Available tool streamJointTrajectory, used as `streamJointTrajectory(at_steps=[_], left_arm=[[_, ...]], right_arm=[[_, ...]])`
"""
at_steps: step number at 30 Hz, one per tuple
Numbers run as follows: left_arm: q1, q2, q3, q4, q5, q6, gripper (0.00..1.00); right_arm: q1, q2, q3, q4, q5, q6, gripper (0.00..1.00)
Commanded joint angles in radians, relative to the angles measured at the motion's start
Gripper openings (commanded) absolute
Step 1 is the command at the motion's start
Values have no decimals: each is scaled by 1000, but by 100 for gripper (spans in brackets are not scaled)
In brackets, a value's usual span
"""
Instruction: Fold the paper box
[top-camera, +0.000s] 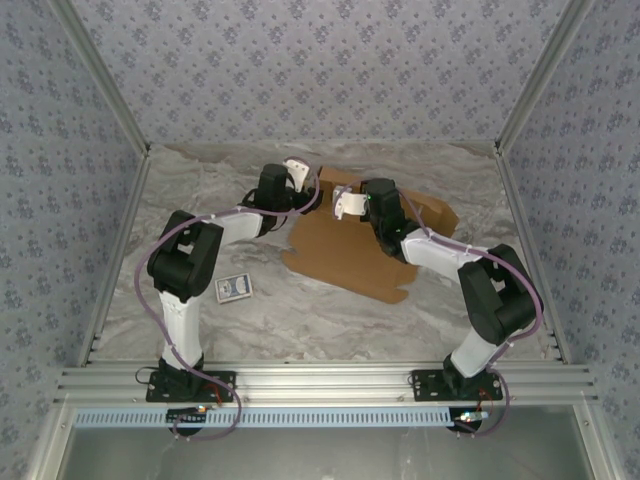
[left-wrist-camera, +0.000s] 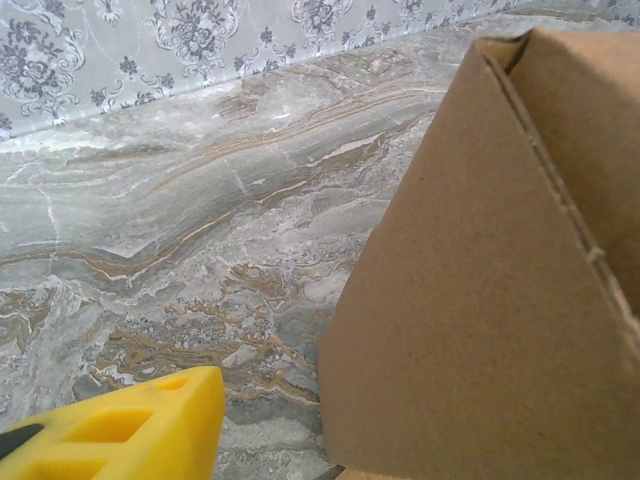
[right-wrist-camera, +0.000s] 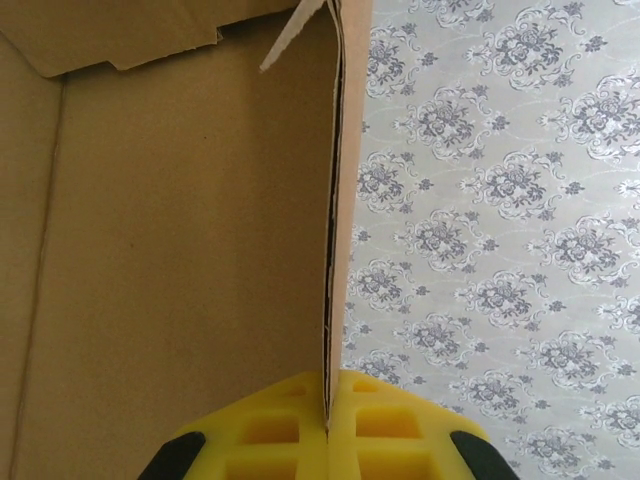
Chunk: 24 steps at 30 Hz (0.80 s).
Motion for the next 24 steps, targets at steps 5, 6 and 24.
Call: streamJointTrajectory(at_steps=[5,6,24], left_arm=[[22,29,54,62,-5,56,65],[22,29,55,60,4,69,67],[30,75,122,5,6,112,69]], right_arm=[[11,21,44,-221,-124,31,0],[7,24,55,-242,-129,39,0],[-36,73,164,-418,-193,104,0]])
